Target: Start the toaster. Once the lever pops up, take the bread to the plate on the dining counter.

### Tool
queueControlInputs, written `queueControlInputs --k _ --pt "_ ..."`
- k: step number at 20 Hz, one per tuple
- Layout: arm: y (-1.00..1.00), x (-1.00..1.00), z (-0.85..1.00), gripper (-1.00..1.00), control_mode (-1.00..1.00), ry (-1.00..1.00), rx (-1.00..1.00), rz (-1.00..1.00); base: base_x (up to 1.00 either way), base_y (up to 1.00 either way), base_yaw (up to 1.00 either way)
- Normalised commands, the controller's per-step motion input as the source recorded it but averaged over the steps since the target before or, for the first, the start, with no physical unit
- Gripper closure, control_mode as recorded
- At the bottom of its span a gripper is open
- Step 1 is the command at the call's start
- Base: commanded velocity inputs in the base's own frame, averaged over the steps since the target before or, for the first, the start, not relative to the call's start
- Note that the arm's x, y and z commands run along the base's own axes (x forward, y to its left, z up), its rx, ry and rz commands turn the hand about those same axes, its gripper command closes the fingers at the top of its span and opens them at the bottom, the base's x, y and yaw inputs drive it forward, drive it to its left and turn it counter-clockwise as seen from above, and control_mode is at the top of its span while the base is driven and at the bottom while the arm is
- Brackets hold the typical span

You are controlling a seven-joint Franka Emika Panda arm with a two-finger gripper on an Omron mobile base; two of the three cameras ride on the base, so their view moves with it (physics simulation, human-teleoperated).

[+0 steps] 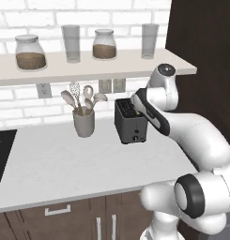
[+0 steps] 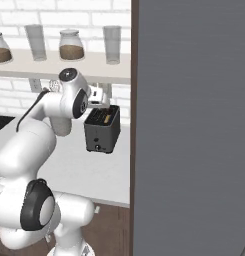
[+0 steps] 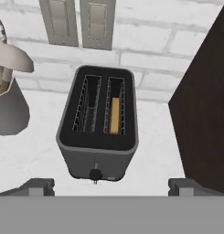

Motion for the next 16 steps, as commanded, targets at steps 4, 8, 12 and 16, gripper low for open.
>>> queueControlInputs --k 4,8,12,16 --pt "0.00 0.00 -0.29 -1.00 -1.00 -0.02 0.03 0.00 0.00 0.00 0.00" --pt "0.00 0.00 -0.29 -1.00 -1.00 -0.07 0.03 -0.01 0.00 0.00 0.00" --pt "0.00 0.00 -0.09 -1.00 -1.00 -0.01 0.00 -0.01 0.00 0.00 0.00" --pt "0.00 0.00 0.00 -1.00 -1.00 0.00 0.00 0.00 0.00 0.00 0.00"
